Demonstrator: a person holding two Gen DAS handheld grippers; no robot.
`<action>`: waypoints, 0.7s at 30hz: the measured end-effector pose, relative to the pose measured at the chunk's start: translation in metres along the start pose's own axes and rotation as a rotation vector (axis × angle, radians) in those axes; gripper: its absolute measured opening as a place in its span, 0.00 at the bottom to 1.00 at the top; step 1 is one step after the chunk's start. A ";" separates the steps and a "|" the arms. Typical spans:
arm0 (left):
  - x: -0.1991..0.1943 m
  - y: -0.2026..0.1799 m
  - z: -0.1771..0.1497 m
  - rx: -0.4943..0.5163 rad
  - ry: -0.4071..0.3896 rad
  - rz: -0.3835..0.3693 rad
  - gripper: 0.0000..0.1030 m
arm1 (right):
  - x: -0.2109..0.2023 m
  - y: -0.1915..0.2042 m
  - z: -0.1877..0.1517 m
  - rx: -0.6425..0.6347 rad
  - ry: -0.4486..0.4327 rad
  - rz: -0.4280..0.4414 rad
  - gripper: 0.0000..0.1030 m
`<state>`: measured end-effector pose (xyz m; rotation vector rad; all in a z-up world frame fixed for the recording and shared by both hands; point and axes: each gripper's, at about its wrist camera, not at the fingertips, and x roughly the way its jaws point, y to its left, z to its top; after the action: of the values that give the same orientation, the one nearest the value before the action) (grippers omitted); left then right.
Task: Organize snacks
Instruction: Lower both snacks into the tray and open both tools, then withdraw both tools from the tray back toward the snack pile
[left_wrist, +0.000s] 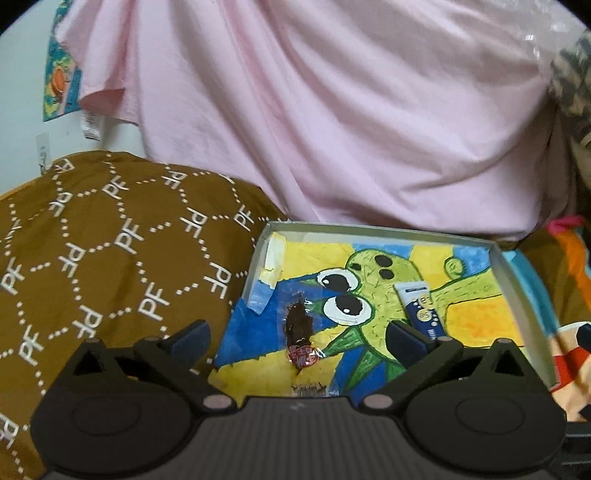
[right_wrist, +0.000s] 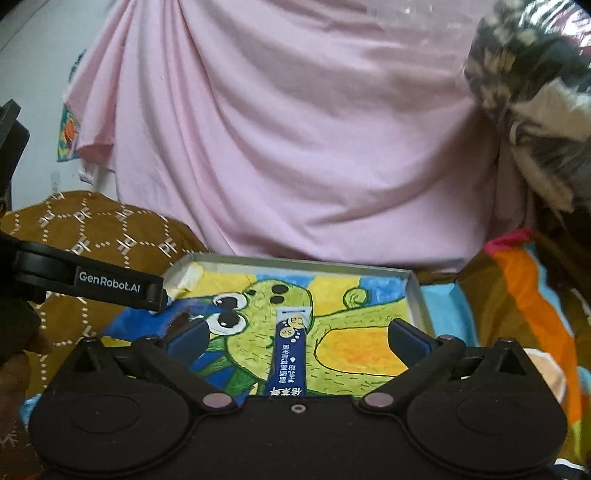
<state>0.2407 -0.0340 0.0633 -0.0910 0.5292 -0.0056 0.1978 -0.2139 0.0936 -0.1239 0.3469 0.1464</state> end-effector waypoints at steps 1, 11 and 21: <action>-0.007 0.001 -0.001 -0.004 -0.006 0.001 1.00 | -0.007 0.001 0.001 -0.005 -0.006 -0.001 0.99; -0.072 0.007 -0.022 0.064 -0.043 0.035 1.00 | -0.082 0.010 -0.004 0.004 -0.034 -0.006 0.99; -0.115 0.011 -0.070 0.135 -0.006 0.055 1.00 | -0.141 0.017 -0.032 -0.003 0.021 -0.003 0.99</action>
<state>0.1061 -0.0258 0.0605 0.0555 0.5235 0.0129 0.0530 -0.2186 0.1111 -0.1294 0.3674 0.1430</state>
